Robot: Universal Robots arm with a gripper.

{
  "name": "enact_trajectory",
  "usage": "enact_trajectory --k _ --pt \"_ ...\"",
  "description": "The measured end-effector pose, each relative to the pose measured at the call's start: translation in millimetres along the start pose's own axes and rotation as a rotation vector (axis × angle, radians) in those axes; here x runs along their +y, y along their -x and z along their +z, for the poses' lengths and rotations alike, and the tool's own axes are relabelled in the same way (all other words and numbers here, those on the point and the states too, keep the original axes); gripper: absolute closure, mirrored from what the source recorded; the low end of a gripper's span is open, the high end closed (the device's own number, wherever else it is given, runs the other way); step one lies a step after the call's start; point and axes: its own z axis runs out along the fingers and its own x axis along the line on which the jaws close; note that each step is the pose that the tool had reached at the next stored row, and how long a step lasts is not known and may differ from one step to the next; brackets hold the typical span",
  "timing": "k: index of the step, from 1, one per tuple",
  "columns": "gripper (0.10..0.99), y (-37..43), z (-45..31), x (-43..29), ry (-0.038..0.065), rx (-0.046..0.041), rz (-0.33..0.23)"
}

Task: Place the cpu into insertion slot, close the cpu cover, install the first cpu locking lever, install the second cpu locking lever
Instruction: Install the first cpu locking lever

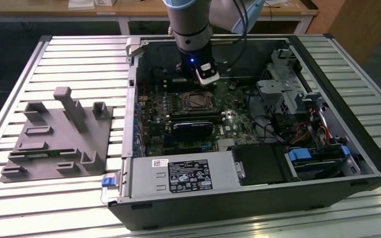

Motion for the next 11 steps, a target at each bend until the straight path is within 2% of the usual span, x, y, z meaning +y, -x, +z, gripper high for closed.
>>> enact_trajectory --k 6,11 --pt "0.98 -4.1 -1.0 -0.9 0.01 0.002 0.008" --pt "0.98 -6.3 -0.1 0.2 0.01 -0.0008 0.023"
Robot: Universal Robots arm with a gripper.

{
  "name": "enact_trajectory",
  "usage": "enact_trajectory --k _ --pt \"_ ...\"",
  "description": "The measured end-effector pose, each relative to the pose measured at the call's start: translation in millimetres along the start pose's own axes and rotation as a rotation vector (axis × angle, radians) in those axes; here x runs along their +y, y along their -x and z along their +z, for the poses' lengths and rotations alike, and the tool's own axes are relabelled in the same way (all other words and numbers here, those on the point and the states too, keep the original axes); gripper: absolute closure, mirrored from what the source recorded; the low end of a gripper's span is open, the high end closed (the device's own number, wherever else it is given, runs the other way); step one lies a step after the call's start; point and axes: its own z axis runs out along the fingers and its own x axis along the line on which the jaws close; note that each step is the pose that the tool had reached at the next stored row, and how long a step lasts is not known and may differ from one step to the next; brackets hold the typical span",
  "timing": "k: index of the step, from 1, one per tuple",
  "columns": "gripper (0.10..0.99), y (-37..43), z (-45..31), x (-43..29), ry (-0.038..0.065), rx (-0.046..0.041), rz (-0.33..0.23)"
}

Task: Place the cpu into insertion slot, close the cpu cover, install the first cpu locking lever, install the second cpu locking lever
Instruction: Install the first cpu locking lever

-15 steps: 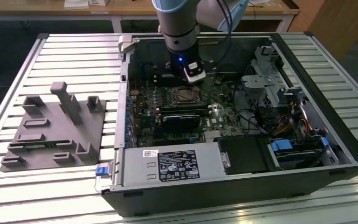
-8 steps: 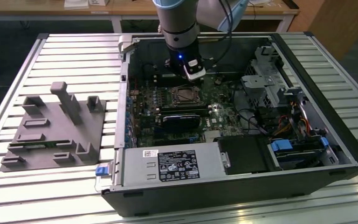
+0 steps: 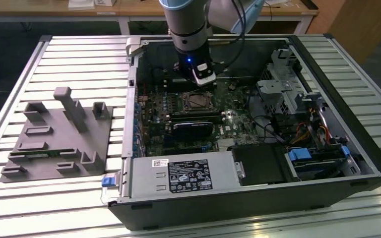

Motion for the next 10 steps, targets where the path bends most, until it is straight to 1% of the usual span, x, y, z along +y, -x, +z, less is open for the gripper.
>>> enact_trajectory --k 5,10 --pt "0.98 -1.3 1.6 1.7 -0.002 -0.0033 0.013" --pt "0.98 -1.6 3.2 1.2 -0.004 -0.0056 0.022"
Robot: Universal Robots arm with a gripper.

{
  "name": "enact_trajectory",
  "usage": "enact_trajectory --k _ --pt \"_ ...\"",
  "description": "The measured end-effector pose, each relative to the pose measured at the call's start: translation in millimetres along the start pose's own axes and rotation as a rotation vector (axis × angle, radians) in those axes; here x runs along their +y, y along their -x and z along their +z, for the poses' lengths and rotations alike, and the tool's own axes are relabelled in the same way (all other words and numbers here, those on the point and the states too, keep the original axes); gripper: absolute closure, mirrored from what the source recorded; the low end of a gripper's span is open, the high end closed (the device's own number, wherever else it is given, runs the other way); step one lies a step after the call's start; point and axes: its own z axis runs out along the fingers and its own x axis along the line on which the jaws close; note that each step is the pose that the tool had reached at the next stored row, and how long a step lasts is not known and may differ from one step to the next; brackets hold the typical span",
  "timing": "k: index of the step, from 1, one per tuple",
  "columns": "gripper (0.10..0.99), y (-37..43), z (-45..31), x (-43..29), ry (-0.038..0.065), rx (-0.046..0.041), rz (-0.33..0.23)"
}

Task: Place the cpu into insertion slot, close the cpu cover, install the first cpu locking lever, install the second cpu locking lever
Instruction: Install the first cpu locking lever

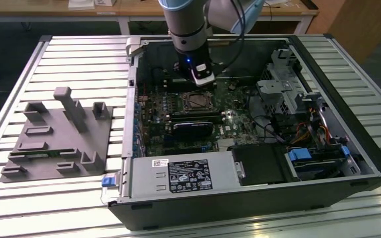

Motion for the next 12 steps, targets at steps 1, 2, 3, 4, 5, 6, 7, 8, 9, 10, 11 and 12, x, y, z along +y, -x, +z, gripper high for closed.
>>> enact_trajectory --k 1,2,3,4,5,6,7,8,9,10,11,12 --pt "0.98 0.0 0.5 -0.4 0.0 -0.0001 0.001" --pt "0.98 0.0 0.9 -0.8 0.0 -0.0002 0.001" --pt "0.98 0.1 1.4 -1.3 0.0 -0.0003 0.001" --pt "0.98 0.3 1.9 -1.8 0.0 -0.0004 0.002" --pt "0.98 0.5 2.3 -2.4 0.0 -0.0006 0.002" --pt "0.98 0.7 2.7 -3.0 0.0 -0.0006 0.002" --pt "0.98 1.1 3.1 -3.7 -0.001 -0.0007 0.003" --pt "0.98 1.3 3.6 -4.4 0.0 -0.0007 0.003" --pt "0.98 1.6 4.1 -4.9 0.0 -0.0007 0.003" --pt "0.98 1.8 4.6 -5.5 0.0 -0.0008 0.003" --pt "0.98 2.0 5.1 -6.0 0.0 -0.0009 0.003" --pt "0.98 2.2 5.5 -6.5 -0.001 -0.0009 0.003"
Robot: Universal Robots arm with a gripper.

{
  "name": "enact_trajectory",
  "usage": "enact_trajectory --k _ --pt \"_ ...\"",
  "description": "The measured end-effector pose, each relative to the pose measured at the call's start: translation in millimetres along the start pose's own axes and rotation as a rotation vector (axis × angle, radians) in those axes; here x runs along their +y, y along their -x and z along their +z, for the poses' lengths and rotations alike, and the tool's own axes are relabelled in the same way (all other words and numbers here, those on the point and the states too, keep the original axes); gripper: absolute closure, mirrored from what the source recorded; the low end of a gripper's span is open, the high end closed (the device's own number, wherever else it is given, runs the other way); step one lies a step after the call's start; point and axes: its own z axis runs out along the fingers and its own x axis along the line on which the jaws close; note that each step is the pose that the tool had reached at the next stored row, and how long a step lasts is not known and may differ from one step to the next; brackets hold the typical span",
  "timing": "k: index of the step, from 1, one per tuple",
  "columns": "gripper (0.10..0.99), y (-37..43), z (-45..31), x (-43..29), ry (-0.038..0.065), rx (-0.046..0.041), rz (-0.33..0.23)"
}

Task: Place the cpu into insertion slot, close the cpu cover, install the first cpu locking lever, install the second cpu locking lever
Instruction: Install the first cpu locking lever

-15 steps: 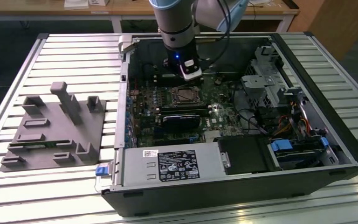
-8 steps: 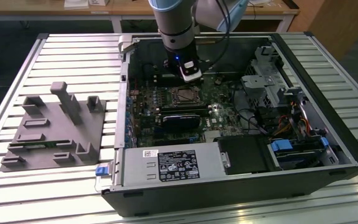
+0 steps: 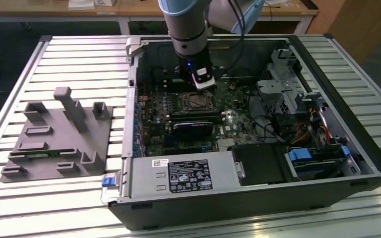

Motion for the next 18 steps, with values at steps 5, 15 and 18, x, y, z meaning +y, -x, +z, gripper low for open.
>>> enact_trajectory --k 5,15,18 --pt "0.98 1.1 1.9 -1.8 0.0 0.0 0.0" --pt "0.98 2.7 -5.6 -0.2 0.002 0.0006 0.001" --pt "0.98 3.6 -10.7 1.1 0.003 0.0009 0.001"
